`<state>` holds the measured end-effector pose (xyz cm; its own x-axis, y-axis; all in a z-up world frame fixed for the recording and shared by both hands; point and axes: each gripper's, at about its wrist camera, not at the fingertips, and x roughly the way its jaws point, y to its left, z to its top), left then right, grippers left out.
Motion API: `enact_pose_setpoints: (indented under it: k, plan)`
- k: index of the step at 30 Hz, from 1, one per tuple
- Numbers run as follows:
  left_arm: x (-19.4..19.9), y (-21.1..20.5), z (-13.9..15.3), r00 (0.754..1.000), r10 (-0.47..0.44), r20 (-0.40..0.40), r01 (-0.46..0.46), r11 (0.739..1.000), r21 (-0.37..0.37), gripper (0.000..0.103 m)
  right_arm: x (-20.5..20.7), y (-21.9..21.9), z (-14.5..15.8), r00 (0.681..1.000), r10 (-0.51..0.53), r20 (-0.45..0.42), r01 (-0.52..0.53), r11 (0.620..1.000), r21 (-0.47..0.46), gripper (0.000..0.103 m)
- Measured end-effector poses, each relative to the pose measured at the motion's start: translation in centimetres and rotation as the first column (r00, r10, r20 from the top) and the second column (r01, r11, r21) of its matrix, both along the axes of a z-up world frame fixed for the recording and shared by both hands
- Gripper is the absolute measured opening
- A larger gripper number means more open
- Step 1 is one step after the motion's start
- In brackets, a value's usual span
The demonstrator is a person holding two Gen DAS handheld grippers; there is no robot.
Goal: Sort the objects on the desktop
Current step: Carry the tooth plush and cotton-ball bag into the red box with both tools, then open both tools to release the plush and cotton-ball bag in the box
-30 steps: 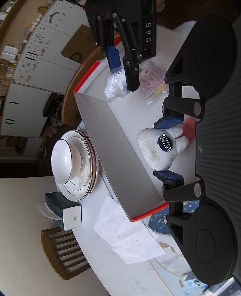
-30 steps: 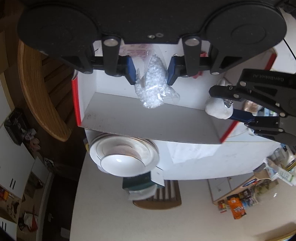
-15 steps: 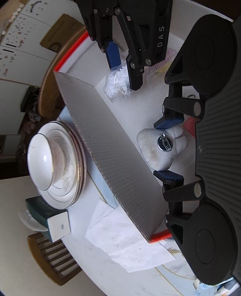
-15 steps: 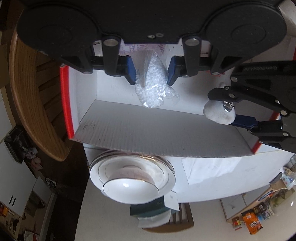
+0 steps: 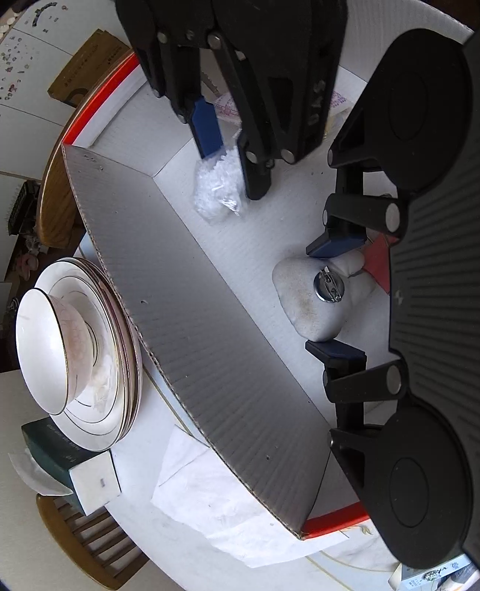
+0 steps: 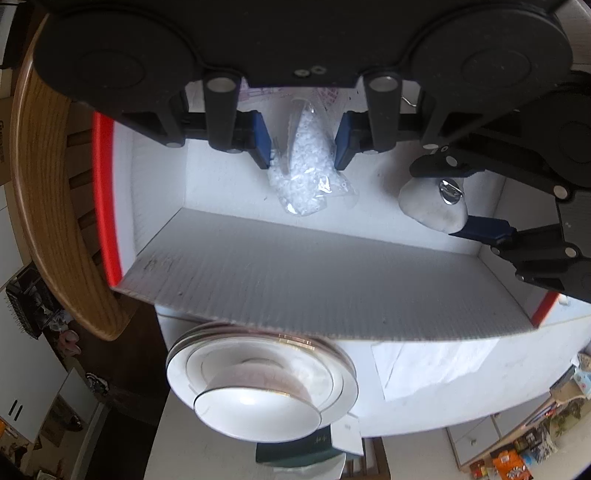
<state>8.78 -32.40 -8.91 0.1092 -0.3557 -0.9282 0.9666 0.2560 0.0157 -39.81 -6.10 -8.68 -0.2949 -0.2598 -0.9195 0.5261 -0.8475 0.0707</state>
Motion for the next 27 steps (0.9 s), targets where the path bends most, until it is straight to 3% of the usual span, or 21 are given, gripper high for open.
enact_pose_setpoints:
  k: [22,27]
  plan:
    - [0.4,-0.2,-0.5,0.999,0.008,-0.044,-0.006,0.999,0.052,0.048,-0.9,-0.7,-1.8,0.998,-0.006,0.066,0.004,1.000,0.030,0.039]
    - [0.3,0.4,0.1,0.999,0.026,-0.032,-0.025,1.000,0.016,0.048,-0.7,-0.3,-1.5,0.998,-0.025,0.053,0.024,0.999,0.029,0.055]
